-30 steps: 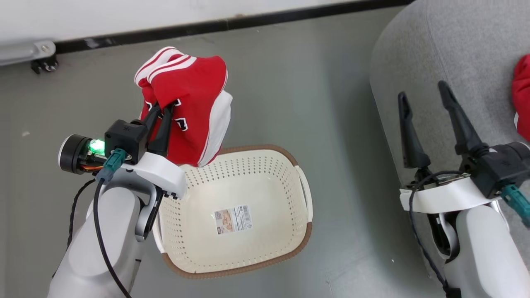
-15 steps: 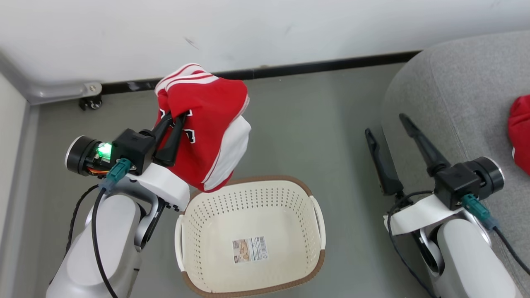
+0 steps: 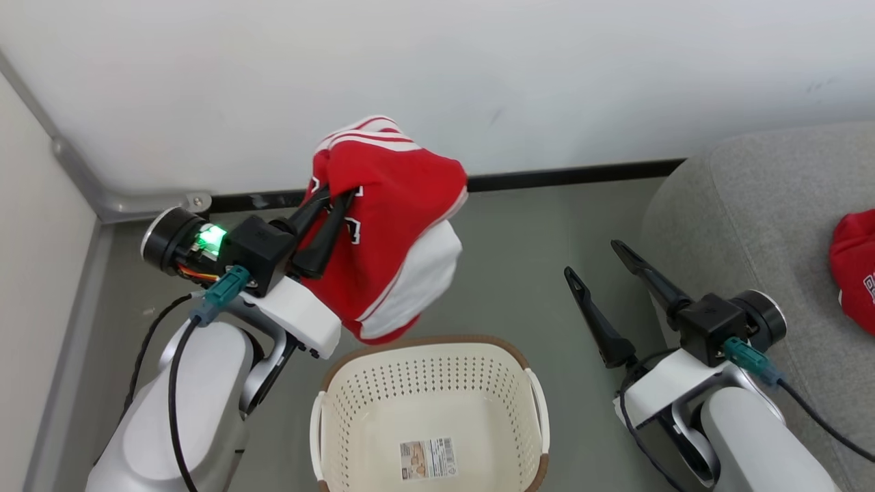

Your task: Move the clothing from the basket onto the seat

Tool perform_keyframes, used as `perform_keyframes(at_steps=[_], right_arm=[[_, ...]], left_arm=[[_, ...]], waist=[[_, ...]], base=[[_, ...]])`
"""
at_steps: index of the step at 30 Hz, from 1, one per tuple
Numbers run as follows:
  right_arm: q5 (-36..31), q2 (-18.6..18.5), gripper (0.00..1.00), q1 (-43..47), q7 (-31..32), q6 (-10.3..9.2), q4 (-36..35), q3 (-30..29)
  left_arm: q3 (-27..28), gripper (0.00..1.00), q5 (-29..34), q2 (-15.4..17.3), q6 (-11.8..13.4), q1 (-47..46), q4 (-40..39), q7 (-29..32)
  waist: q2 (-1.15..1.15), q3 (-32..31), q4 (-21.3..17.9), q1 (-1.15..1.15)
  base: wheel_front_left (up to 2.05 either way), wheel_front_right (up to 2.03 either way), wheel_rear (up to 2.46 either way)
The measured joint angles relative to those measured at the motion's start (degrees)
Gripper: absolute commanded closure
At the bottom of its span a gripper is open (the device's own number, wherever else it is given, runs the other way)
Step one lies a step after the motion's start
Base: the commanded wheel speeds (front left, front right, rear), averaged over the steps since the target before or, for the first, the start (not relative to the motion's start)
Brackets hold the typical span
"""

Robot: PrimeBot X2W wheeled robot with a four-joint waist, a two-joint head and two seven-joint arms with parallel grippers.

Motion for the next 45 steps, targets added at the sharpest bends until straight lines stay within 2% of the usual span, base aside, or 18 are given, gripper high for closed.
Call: perform_keyframes(at_steps=[6,14,22,33,45], right_arm=[[5.72,-2.90,0.00,-0.04,1.43,0.00,0.92,3.26],[16.11,-6.73,0.00,-0.04,4.20,0.00,1.25,11.50],[25.31,-11.13,0.00,-0.85,5.98,0.00,0.89,16.25],[35.30,-15.17,0.00,-3.65,8.21,0.00,-1.29,24.57],[43.15,-18.95,0.00,-7.71,10.92,0.00,-3.87,34.05]], left_arm=[[-2.04,1.00,-0.71,0.41,-1.16,-0.01,-2.07,0.89],[-4.76,1.00,-2.78,0.85,-1.53,-0.01,-5.42,1.74],[-7.65,1.00,-3.70,1.42,-1.67,-0.01,-8.73,3.02],[-11.36,1.00,-6.19,2.88,-1.67,-0.01,-12.92,4.78],[-15.33,1.00,-7.62,4.33,-1.68,-0.09,-17.38,6.59]], waist=[[0.00,-2.51,0.55,0.00],[0.00,-5.09,1.08,0.00],[0.00,-6.75,1.56,0.00],[0.00,-7.66,2.66,0.00],[0.00,-7.77,4.49,0.00]], base=[[0.00,0.00,0.00],[0.00,0.00,0.00],[0.00,0.00,0.00],[0.00,0.00,0.00],[0.00,0.00,0.00]])
